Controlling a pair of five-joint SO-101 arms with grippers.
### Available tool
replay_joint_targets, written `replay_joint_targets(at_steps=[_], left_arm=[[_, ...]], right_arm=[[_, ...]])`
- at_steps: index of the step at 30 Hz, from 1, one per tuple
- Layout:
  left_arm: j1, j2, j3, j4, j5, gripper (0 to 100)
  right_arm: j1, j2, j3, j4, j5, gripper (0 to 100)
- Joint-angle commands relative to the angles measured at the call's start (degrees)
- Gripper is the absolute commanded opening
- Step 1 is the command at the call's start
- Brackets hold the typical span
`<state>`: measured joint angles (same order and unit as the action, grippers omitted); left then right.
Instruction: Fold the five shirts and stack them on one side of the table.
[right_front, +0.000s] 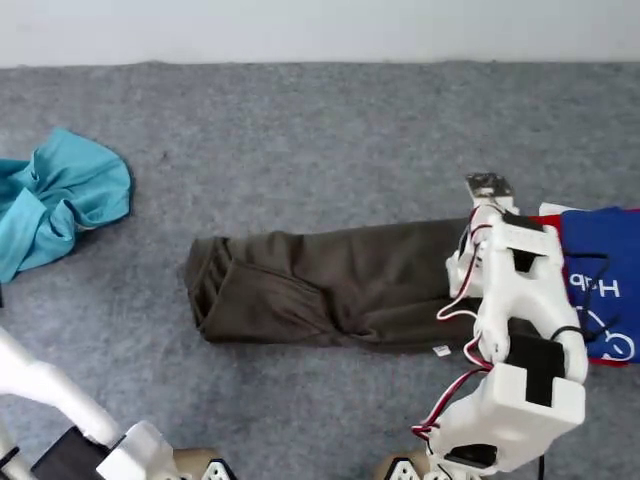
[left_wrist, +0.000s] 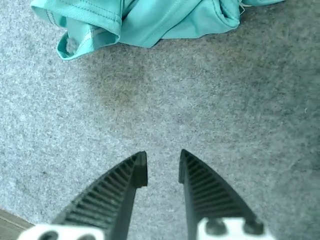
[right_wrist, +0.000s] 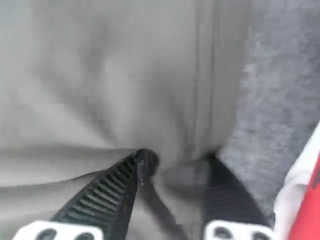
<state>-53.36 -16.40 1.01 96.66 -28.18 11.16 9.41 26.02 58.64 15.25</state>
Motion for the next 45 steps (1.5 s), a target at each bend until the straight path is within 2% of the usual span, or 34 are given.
replay_joint_targets(at_steps=[1,4,8,12,17,22,27,34,45], left_arm=[[0.44,-1.93,-1.19,1.05,0.09,12],[0.18,-1.93,-1.19,1.32,0.09,12],[0.09,-1.93,-1.19,1.14,0.09,12],[0.18,-1.67,-1.10,1.23,0.09,12],[0.18,-2.02,-1.27,1.23,0.09,12],[0.09,-2.02,-1.19,1.32,0.09,12],[0.09,-2.02,-1.10,1.32,0.09,12],[0.09,-2.02,-0.84,1.32,0.26,12],[0.09,-2.02,2.07,0.88,1.76,12]], right_arm=[[-0.22,-0.75,-0.53,1.36,0.53,2.9],[-0.48,-3.38,-0.88,3.47,4.75,0.9],[-0.92,-11.03,-0.97,6.99,6.68,0.9],[-5.49,-20.44,-0.97,14.02,8.00,0.9],[-19.12,-33.01,-1.05,20.62,7.82,0.9],[-34.77,-39.87,-1.85,20.35,4.22,0.9],[-43.65,-34.68,-6.42,16.75,2.37,0.9],[-51.74,-17.19,-19.34,15.96,2.55,0.9],[-57.27,6.20,-43.87,17.89,2.64,0.9]])
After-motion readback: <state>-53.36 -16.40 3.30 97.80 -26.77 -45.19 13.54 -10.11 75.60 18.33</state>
